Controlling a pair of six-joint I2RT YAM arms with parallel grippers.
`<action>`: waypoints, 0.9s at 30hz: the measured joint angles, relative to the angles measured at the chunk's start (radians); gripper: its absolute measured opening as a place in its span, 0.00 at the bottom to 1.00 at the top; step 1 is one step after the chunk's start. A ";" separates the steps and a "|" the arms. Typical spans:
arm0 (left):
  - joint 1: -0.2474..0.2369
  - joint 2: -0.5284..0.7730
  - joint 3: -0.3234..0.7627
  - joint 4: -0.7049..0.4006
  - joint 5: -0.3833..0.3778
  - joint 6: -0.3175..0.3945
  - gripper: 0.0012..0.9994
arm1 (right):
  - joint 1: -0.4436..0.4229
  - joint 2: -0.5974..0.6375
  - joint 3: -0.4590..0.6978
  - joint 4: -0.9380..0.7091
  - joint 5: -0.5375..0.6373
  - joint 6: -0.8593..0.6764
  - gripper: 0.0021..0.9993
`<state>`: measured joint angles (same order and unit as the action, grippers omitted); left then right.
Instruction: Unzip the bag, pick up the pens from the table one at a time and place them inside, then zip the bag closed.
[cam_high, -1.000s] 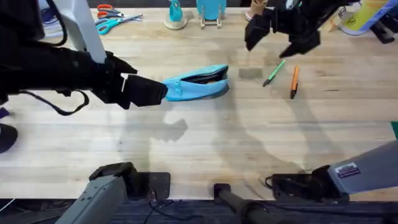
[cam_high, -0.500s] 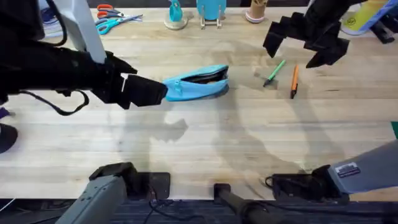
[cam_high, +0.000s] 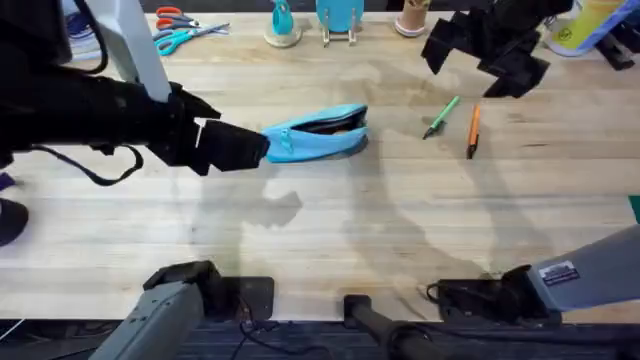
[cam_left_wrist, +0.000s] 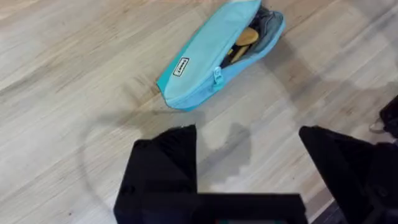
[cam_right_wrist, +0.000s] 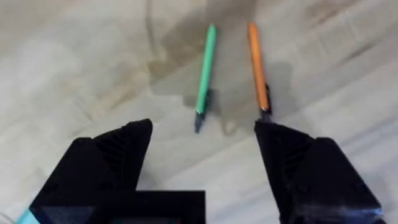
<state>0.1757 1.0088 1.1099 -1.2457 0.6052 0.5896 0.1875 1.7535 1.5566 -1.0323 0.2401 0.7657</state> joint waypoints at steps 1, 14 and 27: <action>0.000 0.000 0.000 0.000 0.000 0.000 1.00 | 0.000 0.000 -0.014 0.024 0.000 0.002 1.00; 0.000 0.000 0.000 0.000 0.000 0.000 1.00 | -0.040 0.064 -0.049 0.102 0.007 0.015 1.00; 0.000 0.000 0.000 0.000 0.000 0.000 1.00 | -0.064 0.116 -0.144 0.226 -0.008 0.016 1.00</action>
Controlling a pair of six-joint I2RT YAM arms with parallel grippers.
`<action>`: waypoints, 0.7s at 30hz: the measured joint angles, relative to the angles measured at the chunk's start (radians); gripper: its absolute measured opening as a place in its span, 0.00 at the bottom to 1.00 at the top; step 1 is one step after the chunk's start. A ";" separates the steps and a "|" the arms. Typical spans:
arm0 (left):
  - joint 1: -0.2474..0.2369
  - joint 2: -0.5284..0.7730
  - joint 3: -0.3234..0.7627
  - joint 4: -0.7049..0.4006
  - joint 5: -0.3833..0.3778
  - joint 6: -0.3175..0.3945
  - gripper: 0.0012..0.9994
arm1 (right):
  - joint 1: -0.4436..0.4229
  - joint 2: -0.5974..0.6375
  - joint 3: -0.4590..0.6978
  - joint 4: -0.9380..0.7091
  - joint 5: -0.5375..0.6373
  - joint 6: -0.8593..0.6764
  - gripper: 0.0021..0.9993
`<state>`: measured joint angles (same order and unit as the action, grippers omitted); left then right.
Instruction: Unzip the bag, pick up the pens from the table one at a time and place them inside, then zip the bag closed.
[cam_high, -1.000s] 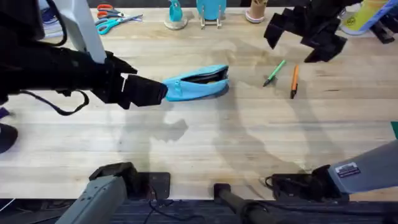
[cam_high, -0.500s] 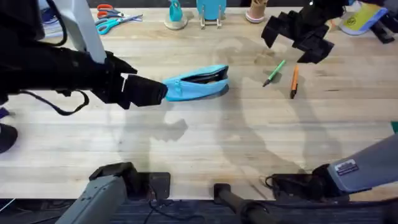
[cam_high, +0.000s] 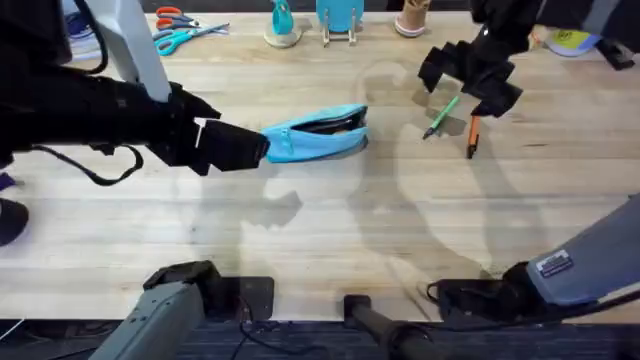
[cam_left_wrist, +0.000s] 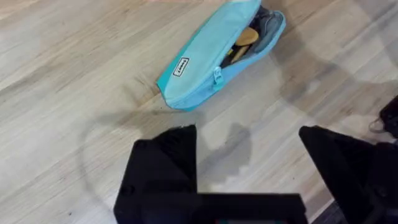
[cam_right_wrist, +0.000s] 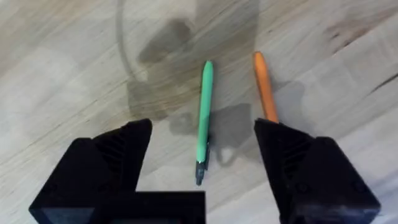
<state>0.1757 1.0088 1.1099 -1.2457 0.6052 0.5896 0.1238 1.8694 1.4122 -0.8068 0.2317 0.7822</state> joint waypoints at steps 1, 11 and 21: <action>0.000 0.000 0.000 0.000 0.000 0.000 1.00 | 0.000 0.000 -0.017 0.016 -0.006 0.000 1.00; 0.000 0.000 0.000 0.000 0.000 0.000 1.00 | 0.000 -0.008 -0.146 0.141 -0.053 0.000 1.00; 0.000 0.000 0.000 0.000 0.000 0.000 1.00 | -0.009 -0.033 -0.193 0.165 -0.019 -0.001 0.37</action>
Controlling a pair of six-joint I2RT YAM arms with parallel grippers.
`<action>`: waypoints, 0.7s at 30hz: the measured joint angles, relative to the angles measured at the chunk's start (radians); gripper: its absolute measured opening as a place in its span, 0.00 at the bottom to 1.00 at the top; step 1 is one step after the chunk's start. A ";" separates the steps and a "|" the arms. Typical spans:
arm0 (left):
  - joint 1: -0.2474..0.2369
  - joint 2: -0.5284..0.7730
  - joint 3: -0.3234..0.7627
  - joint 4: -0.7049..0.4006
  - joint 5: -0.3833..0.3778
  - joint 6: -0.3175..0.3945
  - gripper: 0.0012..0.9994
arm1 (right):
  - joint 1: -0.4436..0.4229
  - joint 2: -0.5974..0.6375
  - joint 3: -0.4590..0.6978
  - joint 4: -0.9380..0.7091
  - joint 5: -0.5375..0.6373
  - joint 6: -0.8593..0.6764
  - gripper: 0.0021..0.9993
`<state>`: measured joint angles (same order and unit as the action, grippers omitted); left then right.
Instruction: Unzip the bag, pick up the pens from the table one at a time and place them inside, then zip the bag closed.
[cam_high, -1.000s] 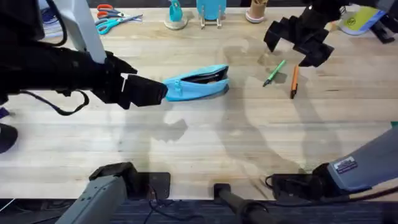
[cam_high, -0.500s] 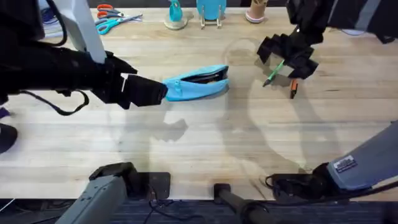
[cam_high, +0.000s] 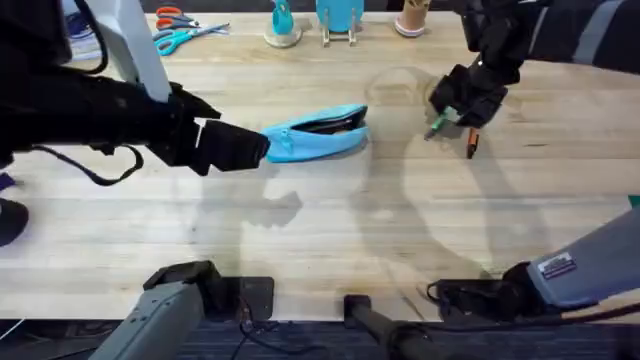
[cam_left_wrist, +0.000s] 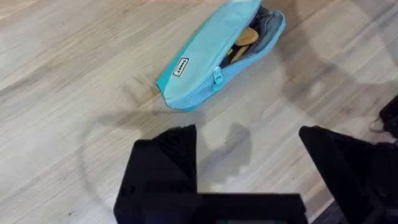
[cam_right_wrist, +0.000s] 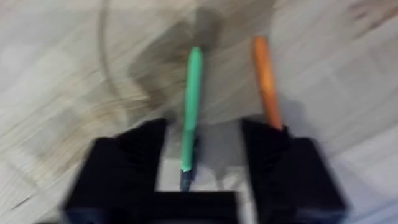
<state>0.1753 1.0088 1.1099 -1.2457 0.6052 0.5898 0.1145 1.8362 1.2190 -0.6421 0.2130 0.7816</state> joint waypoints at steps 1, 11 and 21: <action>0.000 0.000 0.000 0.000 0.000 0.000 1.00 | -0.002 0.000 0.000 0.005 0.001 0.001 0.24; 0.000 0.000 0.000 0.000 0.000 0.000 1.00 | -0.004 -0.002 -0.001 0.010 0.004 0.005 0.04; 0.000 0.000 0.000 0.000 0.000 0.000 1.00 | -0.014 -0.005 -0.001 0.037 -0.123 0.003 0.03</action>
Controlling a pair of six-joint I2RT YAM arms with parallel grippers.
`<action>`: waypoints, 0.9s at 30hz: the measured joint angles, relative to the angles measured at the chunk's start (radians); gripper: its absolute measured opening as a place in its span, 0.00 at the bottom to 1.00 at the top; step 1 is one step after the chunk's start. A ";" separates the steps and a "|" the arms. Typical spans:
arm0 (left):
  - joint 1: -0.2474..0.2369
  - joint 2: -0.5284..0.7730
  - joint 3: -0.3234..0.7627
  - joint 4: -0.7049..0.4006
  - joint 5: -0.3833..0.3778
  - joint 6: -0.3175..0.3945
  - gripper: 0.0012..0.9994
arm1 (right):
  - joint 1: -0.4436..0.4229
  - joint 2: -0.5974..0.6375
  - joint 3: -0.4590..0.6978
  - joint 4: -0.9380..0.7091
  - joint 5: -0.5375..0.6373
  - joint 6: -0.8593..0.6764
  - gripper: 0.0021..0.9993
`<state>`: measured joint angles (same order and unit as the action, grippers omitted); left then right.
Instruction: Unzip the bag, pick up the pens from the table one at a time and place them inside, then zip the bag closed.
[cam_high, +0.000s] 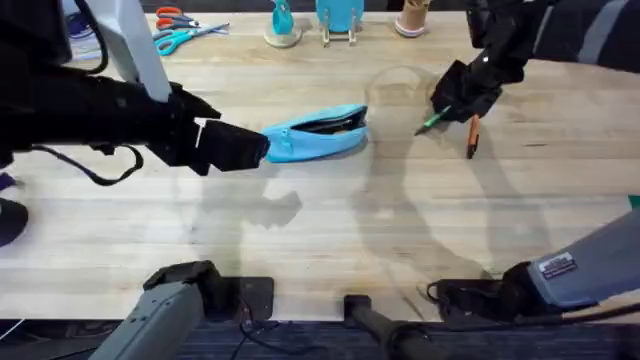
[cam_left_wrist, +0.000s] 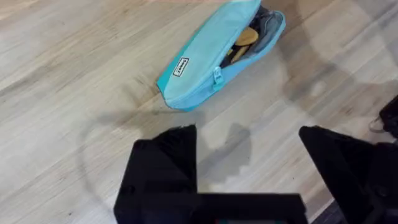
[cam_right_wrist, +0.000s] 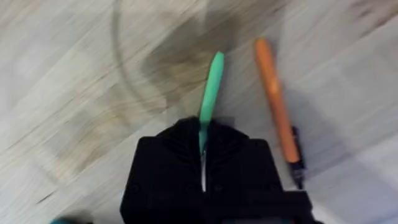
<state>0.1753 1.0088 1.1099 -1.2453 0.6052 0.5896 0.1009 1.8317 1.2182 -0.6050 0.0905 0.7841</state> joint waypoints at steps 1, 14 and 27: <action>0.000 0.000 0.000 0.000 0.000 0.000 1.00 | -0.002 0.000 0.000 0.010 -0.036 -0.006 0.03; 0.000 0.000 0.000 0.000 0.000 0.000 1.00 | 0.006 -0.145 -0.020 0.107 -0.224 -0.252 0.03; 0.000 0.000 0.000 0.000 0.000 0.000 1.00 | 0.095 -0.329 -0.020 0.196 -0.238 -0.781 0.03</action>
<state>0.1753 1.0088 1.1099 -1.2457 0.6052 0.5896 0.1957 1.5028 1.1984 -0.4088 -0.1474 0.0029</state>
